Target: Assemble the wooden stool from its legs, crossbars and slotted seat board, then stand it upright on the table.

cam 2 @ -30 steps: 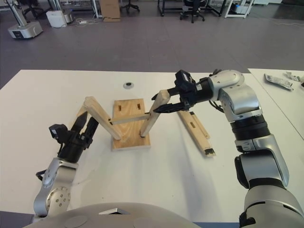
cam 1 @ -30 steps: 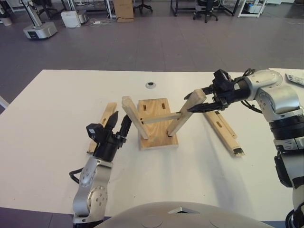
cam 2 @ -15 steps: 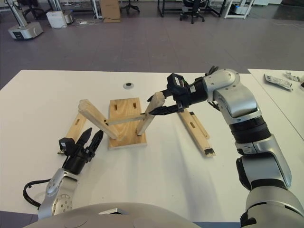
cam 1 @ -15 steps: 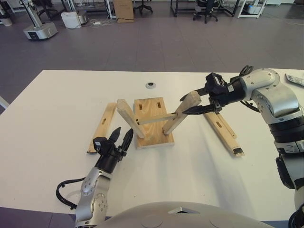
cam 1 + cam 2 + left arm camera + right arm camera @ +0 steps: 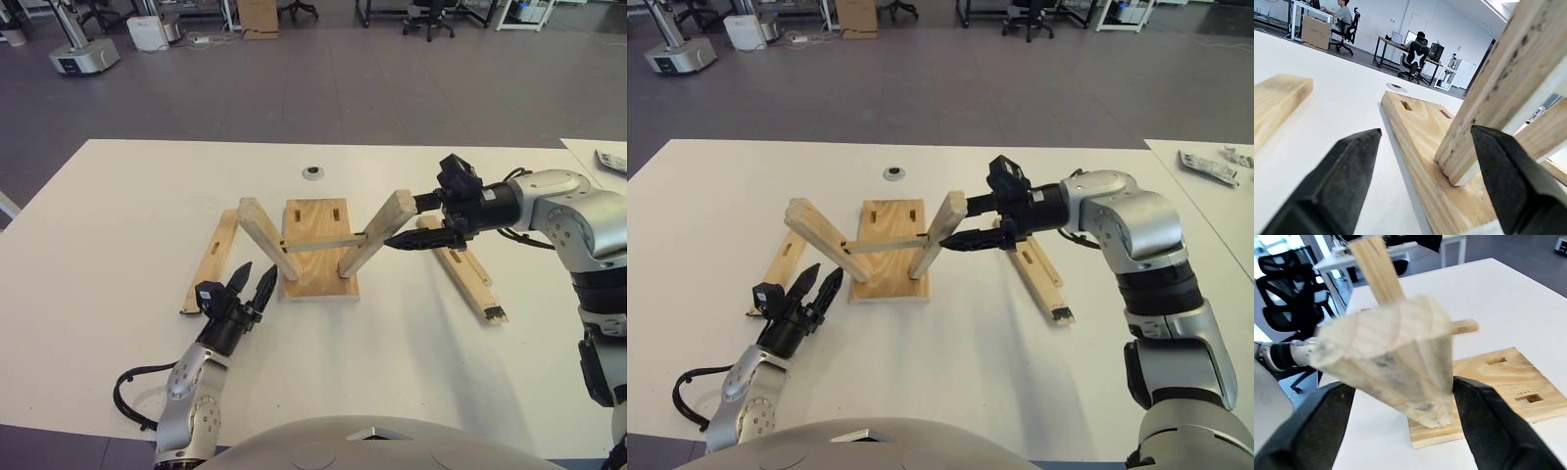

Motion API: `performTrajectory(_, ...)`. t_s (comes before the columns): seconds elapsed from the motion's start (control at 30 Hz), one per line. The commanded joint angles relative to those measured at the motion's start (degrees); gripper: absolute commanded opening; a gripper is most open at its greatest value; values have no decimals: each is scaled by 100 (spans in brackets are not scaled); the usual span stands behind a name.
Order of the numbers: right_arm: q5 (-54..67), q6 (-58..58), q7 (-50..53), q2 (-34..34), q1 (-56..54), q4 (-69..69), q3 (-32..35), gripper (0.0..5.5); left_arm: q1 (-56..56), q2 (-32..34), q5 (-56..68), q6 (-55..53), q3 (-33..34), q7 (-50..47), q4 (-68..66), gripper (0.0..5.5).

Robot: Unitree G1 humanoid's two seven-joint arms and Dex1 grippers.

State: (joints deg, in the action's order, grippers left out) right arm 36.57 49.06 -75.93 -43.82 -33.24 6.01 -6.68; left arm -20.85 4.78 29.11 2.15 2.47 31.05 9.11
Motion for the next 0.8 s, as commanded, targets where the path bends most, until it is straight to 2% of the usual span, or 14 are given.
performTrajectory(0.03,117,243,545,160,3,-10,280,355,22,150,76,-115,95,90,57,338)
performTrajectory(0.23,-346,-285,1386,307,-136,-800,632,355,26,363,297,-229,290,331,43,338)
performTrajectory(0.37,-281,-637,1841,583,-440,-830,1083,355,0,476,433,-399,402,366,211,338)
performTrajectory(0.5,-242,-1009,2740,1008,-1119,-769,1636,355,-21,583,584,-498,524,460,231,338)
performTrajectory(0.57,-215,-1061,3038,1153,-1328,-574,1714,355,-3,610,620,-512,582,532,170,338)
performTrajectory(0.63,-436,-1287,3180,1251,-1297,-85,1451,355,143,547,543,-497,511,499,42,338)
performTrajectory(0.7,-1064,-1765,3364,1322,-1094,433,837,355,302,465,438,-443,418,465,-137,338)
performTrajectory(0.8,-3244,-3146,3771,1117,-485,769,-868,355,491,326,272,-238,327,498,-532,338)
